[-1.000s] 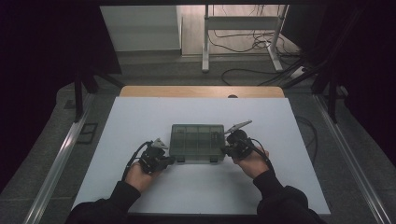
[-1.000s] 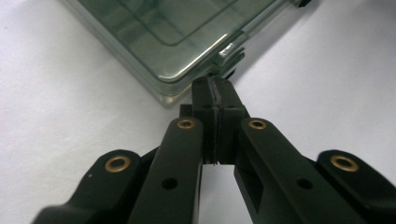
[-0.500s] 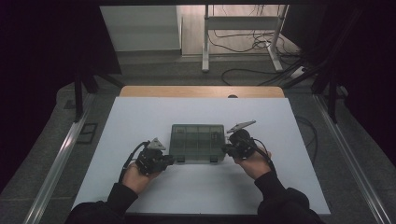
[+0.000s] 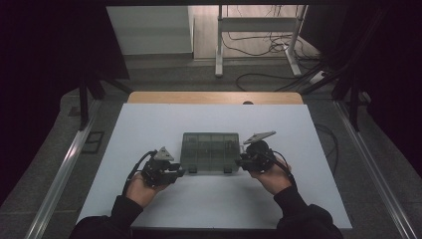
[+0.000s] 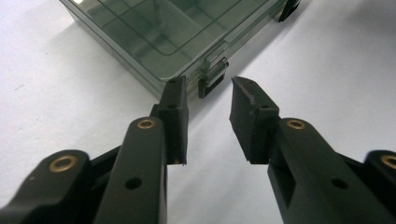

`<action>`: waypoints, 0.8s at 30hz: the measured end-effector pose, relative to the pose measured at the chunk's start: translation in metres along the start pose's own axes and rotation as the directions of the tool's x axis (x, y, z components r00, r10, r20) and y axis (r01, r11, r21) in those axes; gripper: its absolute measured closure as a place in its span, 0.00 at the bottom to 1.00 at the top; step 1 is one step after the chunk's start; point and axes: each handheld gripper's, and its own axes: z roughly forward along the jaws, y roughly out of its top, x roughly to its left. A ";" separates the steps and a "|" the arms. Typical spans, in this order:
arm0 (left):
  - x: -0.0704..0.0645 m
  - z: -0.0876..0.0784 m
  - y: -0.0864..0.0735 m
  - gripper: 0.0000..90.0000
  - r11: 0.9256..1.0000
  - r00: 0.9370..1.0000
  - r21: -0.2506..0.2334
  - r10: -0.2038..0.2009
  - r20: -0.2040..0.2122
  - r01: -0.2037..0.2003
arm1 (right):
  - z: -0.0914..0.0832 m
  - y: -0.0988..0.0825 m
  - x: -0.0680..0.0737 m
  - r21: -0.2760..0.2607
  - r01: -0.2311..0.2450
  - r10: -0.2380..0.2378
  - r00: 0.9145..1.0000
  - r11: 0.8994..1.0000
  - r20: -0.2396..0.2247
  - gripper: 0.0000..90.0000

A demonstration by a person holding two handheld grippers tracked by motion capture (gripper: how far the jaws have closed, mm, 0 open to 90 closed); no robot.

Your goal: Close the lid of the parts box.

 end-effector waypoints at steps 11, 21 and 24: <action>0.002 -0.009 -0.002 0.64 1.000 1.000 -0.013 0.003 -0.019 -0.003 | -0.008 -0.006 0.003 -0.021 0.002 -0.002 1.000 1.000 -0.007 0.59; 0.003 -0.016 -0.006 0.53 1.000 0.999 -0.011 0.014 -0.032 -0.014 | -0.016 -0.012 0.003 -0.047 0.005 -0.005 1.000 0.999 0.005 0.45; 0.004 -0.019 -0.008 0.49 1.000 0.999 -0.010 0.020 -0.038 -0.020 | -0.019 -0.015 0.002 -0.060 0.010 -0.010 1.000 0.998 0.002 0.40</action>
